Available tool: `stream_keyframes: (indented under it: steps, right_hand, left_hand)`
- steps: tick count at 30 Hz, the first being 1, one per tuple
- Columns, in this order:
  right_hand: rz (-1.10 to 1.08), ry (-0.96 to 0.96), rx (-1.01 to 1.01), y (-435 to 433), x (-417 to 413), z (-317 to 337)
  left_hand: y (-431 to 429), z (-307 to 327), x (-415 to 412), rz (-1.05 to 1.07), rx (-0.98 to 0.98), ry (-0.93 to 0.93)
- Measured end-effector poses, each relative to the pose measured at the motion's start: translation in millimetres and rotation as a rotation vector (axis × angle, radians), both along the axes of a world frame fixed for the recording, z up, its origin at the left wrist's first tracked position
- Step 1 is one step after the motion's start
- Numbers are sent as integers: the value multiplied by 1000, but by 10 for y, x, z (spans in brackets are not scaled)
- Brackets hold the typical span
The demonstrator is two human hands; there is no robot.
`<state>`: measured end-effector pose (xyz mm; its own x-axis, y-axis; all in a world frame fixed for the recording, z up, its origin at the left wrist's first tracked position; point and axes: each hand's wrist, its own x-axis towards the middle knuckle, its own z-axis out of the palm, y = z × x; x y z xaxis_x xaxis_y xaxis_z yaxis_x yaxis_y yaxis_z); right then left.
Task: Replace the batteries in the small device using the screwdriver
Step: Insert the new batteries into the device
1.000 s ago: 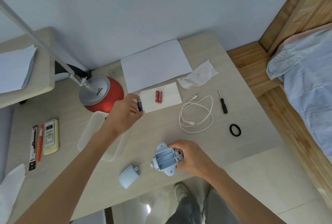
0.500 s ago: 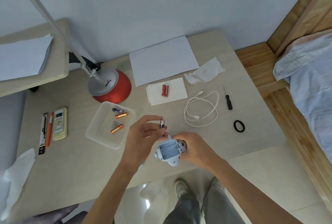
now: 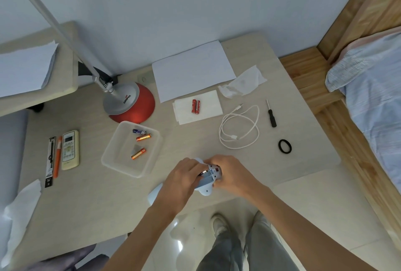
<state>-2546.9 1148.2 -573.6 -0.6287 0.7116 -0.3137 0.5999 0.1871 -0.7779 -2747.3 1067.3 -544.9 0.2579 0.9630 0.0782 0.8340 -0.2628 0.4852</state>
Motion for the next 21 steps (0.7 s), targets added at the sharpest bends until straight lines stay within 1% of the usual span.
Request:
stream_keyframes:
  steps: [3,9,12,21]
  right_hand:
    - [-8,8,13,-12,-3,4]
    - [-30,21,19,-34,0,20]
    - [-46,22,19,-49,4,31]
    - [-29,30,18,-38,12,93]
  left_hand:
    - [3,-30,-23,-42,27,25]
    - [72,-36,-46,-96,1,101]
    - [120,-39,-52,-88,-20,128]
    - [131,-69,-178,-105,6,101]
